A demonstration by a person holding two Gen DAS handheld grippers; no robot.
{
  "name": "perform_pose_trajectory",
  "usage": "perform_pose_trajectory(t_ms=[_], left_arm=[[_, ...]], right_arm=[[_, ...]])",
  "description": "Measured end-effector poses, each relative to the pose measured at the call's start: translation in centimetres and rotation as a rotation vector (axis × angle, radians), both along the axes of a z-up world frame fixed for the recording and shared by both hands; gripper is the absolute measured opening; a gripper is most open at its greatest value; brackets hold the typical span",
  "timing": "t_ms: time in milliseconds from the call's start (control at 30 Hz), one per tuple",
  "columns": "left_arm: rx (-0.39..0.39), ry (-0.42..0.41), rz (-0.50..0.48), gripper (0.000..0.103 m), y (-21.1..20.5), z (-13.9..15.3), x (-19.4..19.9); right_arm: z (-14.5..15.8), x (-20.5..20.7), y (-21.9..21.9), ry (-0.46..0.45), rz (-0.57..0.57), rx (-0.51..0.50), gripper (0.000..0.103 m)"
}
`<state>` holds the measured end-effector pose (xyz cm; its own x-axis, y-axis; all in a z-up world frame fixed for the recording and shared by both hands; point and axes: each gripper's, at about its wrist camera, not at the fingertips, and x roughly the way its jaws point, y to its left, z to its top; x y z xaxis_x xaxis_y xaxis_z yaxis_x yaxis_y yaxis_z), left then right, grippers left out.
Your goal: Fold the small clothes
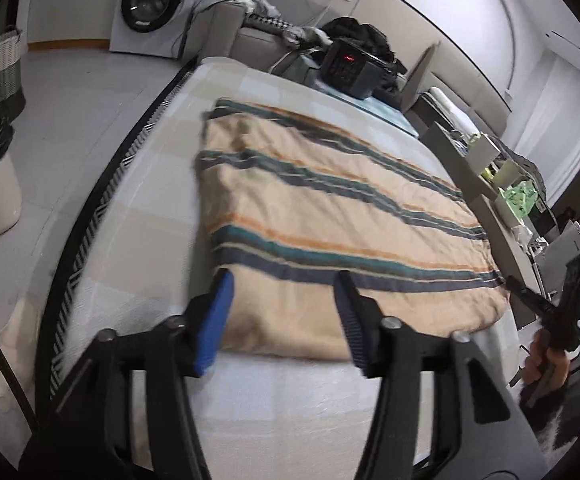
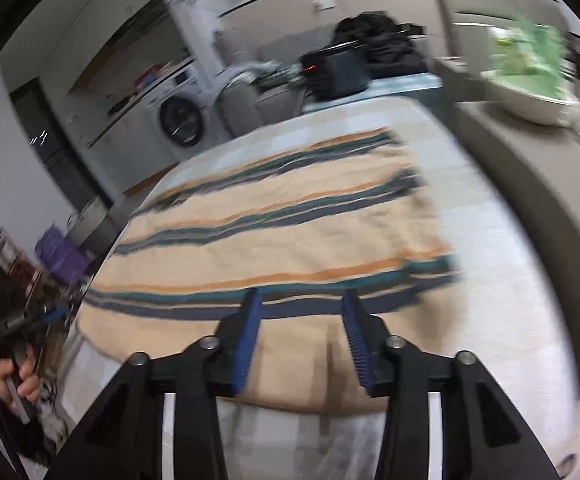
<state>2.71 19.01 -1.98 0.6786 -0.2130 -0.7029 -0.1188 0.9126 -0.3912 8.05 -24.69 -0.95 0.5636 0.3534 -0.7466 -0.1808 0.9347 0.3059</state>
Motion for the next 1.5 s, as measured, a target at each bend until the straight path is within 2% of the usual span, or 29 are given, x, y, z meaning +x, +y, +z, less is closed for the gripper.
perform_pose_trajectory(t_ms=[100, 200, 300, 500, 600, 700, 833, 867, 967, 1000, 1067, 1200, 1333, 1467, 1500], left_arm=[[-0.018, -0.001, -0.054, 0.058, -2.9, -0.4, 2.0], [-0.005, 0.028, -0.13, 0.059, -5.9, -2.0, 3.5], [0.022, 0.08, -0.145, 0.059, -7.0, -3.8, 3.9], [0.068, 0.06, -0.161, 0.059, -7.3, -4.3, 2.7], [0.083, 0.066, -0.152, 0.059, -7.3, -4.3, 2.3], [0.08, 0.056, -0.125, 0.059, -7.0, -3.7, 1.1], [0.014, 0.02, -0.08, 0.059, -4.5, -2.3, -0.7], [0.0, 0.006, -0.058, 0.06, -3.7, -2.0, -1.3], [-0.037, -0.047, 0.044, 0.08, -0.3, -1.2, -3.1], [-0.053, -0.064, 0.075, 0.083, 1.1, -1.2, -3.6], [-0.074, -0.074, 0.119, 0.084, 3.2, -1.2, -4.2], [-0.102, -0.04, 0.207, 0.084, 6.8, -2.5, -5.0], [-0.171, -0.025, 0.291, 0.084, 10.1, -3.9, -5.8], [-0.207, -0.023, 0.332, 0.084, 11.9, -4.7, -6.2], [-0.213, -0.022, 0.333, 0.084, 12.2, -4.9, -6.2]], right_arm=[[-1.7, 0.6, 4.4, 0.025, 0.083, -0.028, 0.044], [-3.1, 0.8, 7.6, 0.027, 0.152, -0.037, 0.044], [-4.0, 0.7, 9.7, 0.032, 0.184, -0.108, 0.044], [-4.4, 0.2, 9.7, 0.035, 0.161, -0.185, 0.046], [-3.7, -0.1, 9.8, 0.06, 0.151, -0.172, 0.046], [-2.6, -0.9, 11.4, 0.041, 0.182, -0.188, 0.048], [-2.0, -2.0, 15.9, 0.018, 0.273, -0.205, 0.05], [-2.1, -2.4, 17.4, 0.012, 0.304, -0.215, 0.054], [-2.5, -3.6, 21.8, -0.001, 0.393, -0.225, 0.06], [-2.7, -4.0, 23.3, -0.002, 0.43, -0.226, 0.062], [-3.1, -4.7, 26.3, -0.004, 0.486, -0.239, 0.065], [-3.7, -5.8, 30.9, -0.034, 0.556, -0.252, 0.078], [-4.4, -7.0, 34.6, -0.047, 0.639, -0.305, 0.078], [-5.3, -6.9, 36.6, -0.077, 0.653, -0.38, 0.078], [-5.4, -6.6, 37.0, -0.077, 0.65, -0.387, 0.075]])
